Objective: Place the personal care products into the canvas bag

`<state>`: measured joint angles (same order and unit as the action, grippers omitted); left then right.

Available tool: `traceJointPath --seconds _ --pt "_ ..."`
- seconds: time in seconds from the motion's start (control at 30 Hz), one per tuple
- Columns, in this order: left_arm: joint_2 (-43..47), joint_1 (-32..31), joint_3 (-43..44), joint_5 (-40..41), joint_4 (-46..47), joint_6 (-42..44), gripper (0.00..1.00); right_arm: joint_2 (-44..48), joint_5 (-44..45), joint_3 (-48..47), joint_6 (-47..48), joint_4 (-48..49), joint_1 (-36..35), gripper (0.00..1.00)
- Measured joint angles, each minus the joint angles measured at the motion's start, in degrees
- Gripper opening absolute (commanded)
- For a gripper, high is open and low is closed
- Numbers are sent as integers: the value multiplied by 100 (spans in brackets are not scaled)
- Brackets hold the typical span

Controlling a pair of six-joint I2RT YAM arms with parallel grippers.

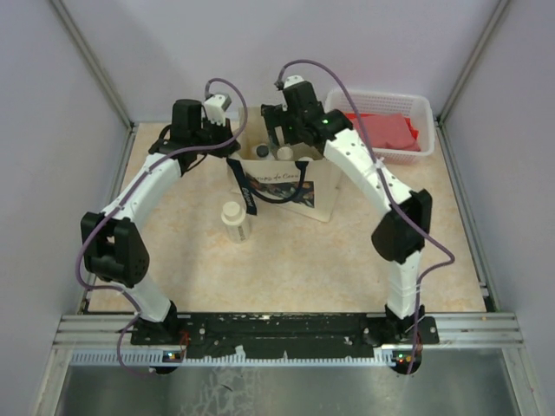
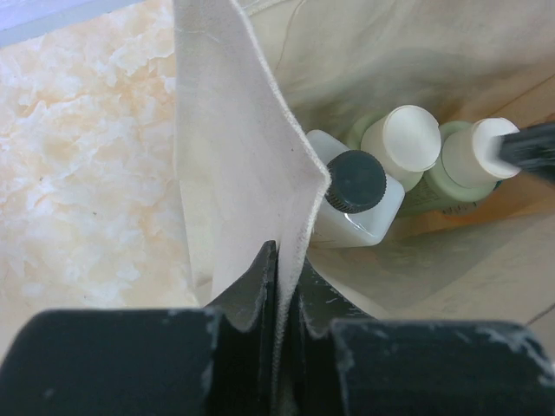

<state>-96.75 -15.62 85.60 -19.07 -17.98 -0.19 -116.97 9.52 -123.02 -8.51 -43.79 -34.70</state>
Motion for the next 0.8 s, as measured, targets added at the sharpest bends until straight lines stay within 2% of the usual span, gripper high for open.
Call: traceJointPath --seconds 0.07,0.2,0.3,0.43,0.57,0.8 --pt "-11 2 0 -9 2 0 0 520 103 492 31 278 -7 95" --pt "-33 2 0 -11 17 4 0 2332 310 2162 352 898 -179 93" --pt "-44 9 0 -11 35 13 0 3287 352 2538 588 1043 -490 94" --pt "-68 24 0 -11 46 24 0 3971 308 2953 761 1443 -981 96" --pt "-101 35 2 -13 68 35 0 3978 192 3650 765 1620 -1449 98" --pt "-142 39 31 -15 94 70 0 2927 4 4100 800 1637 -2247 99"
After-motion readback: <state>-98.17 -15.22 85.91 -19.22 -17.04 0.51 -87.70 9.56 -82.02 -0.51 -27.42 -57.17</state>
